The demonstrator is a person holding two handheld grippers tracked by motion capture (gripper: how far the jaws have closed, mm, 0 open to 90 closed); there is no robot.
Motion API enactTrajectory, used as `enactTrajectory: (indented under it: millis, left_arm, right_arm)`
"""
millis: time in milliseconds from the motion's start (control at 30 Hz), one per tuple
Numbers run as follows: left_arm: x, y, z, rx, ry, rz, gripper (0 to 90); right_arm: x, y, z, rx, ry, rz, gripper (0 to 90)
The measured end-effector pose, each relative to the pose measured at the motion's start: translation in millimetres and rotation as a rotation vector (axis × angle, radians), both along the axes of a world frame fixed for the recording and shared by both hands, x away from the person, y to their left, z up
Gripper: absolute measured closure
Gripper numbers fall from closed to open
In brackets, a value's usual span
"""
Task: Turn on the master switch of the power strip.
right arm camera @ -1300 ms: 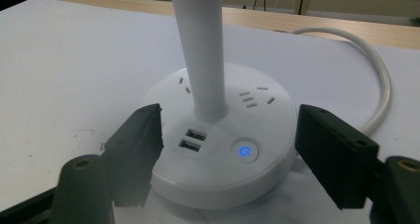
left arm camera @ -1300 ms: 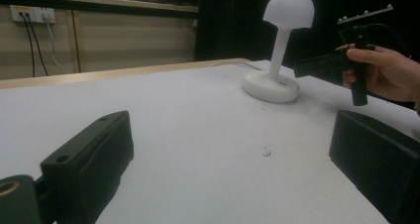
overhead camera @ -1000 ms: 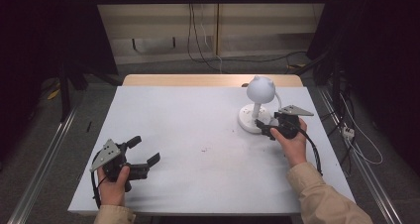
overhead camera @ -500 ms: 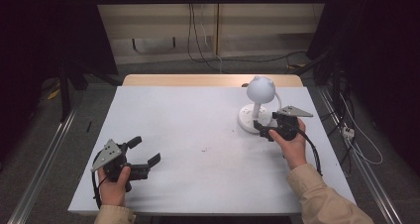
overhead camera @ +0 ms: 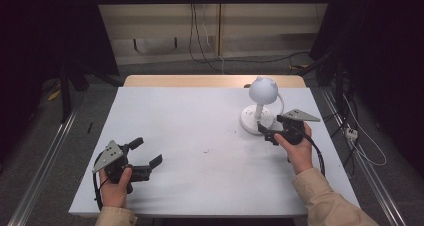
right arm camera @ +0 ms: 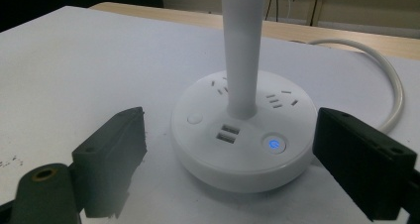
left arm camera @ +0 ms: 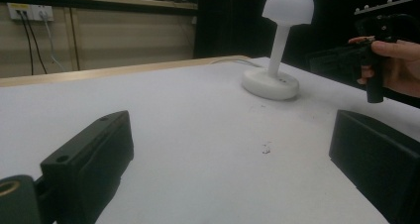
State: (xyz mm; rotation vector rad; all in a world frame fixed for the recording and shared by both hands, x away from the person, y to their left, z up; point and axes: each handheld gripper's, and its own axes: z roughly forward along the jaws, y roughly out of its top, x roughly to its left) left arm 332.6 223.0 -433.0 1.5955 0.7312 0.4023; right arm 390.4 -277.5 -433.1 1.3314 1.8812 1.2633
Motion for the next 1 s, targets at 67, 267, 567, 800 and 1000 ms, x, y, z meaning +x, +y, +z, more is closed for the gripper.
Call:
enactTrajectory:
  millis: [67, 267, 567, 800, 1000]
  left_arm:
    - [-0.5, -0.8, -0.1, 0.002, 0.001, -0.001, 3.0]
    - [-1.1, -0.4, 0.2, 0.002, 0.000, 0.001, 3.1]
    - [-1.0, -0.7, 0.2, 0.011, -0.002, -0.001, 3.1]
    - [-0.8, -1.1, -0.3, 0.007, 0.002, 0.001, 3.1]
    - [-1.5, -1.3, -0.1, 0.010, 0.002, 0.000, 3.1]
  right_arm:
    - [-2.3, 0.4, -0.2, -0.001, -0.003, 0.003, 13.0]
    - [-9.8, 1.9, -0.3, -0.003, -0.013, 0.015, 12.7]
    - [-17.8, 1.8, 0.1, 0.003, -0.022, 0.031, 12.5]
    - [-23.6, 0.6, 0.7, 0.001, -0.032, 0.033, 12.2]
    - [-32.6, -1.6, 0.3, 0.001, -0.042, 0.042, 12.2]
